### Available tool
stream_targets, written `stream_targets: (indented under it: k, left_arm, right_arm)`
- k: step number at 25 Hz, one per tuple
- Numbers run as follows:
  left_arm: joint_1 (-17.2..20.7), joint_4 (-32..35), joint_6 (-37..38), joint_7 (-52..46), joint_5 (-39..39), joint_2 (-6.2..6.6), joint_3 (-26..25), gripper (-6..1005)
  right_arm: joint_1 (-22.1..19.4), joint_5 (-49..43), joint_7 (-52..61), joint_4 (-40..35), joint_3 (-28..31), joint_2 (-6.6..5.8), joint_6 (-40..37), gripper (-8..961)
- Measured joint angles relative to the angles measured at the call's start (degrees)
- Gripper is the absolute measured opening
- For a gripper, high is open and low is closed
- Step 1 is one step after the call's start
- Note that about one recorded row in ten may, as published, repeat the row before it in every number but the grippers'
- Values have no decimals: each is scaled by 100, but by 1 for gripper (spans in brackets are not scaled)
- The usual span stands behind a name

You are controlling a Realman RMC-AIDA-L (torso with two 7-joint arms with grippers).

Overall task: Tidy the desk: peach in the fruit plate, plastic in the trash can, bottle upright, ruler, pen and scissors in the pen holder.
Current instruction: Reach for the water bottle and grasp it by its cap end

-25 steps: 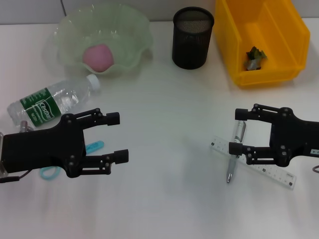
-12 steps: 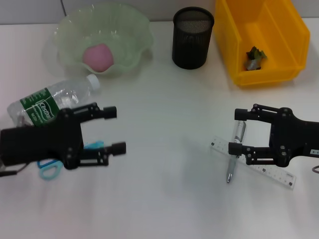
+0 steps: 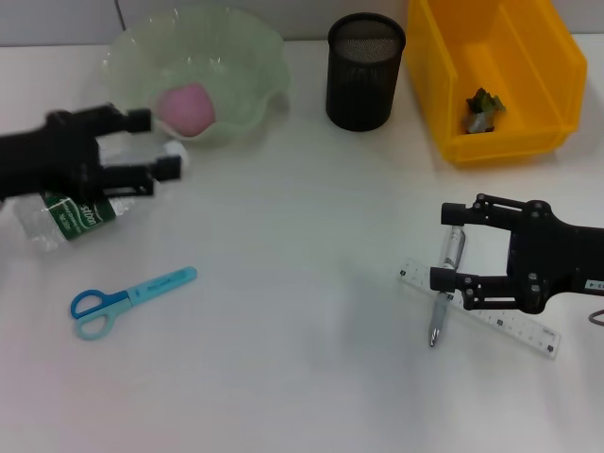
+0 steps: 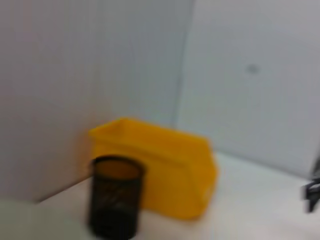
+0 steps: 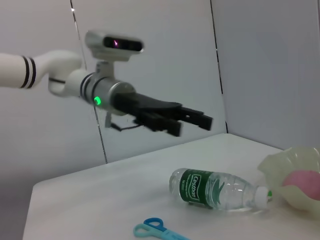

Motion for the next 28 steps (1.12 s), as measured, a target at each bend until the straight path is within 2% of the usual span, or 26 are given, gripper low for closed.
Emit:
stream_targets:
  k: [2,3,5,12,17,18,19,21,22,23,25,28]
  left_arm:
    - [0,0,0,0,0,0,0,822]
    - [-138,524,-394,-804,584,84,-177,822]
    - [-341,860,-576,-1400,1288,94,-438,822]
    - [-1031,1093,-764,-2065,2955,54,-651,821]
    - [-1491,1155,-890,-2193,3965,-163,-609,820]
    - [-1491,1155,-890,-2193,3965,-163,-609,820]
    - [-1583,1164,-937,-2235,4192,-215,-603,820]
    - [-1583,1164,-937,-2235,4192,-215,-603,820]
    - [-1671,1163,-979,-2259,4397,-277,-599,820]
    - [-1867,1102,-1084,-2268,4781,-445,-597,819]
    - [-1953,1021,-1207,-2273,4986,-522,-595,819]
    - [-2004,944,-1286,-2284,5084,-553,-595,819]
  right_arm:
    - [0,0,0,-5,0,0,-2,833]
    - [-1,1,0,-10,0,0,-3,833]
    - [-3,2,0,-21,0,0,-3,833]
    - [-2,6,0,-29,10,0,-3,834]
    - [1,8,0,-31,38,0,-3,834]
    - [2,8,0,-31,39,0,-3,834]
    - [3,8,0,-31,40,0,-2,834]
    - [2,8,0,-31,42,0,0,834]
    - [2,8,0,-31,42,0,2,834]
    - [2,8,0,-32,43,0,2,834]
    - [2,8,0,-36,44,0,3,834]
    - [2,8,0,-40,44,0,3,834]
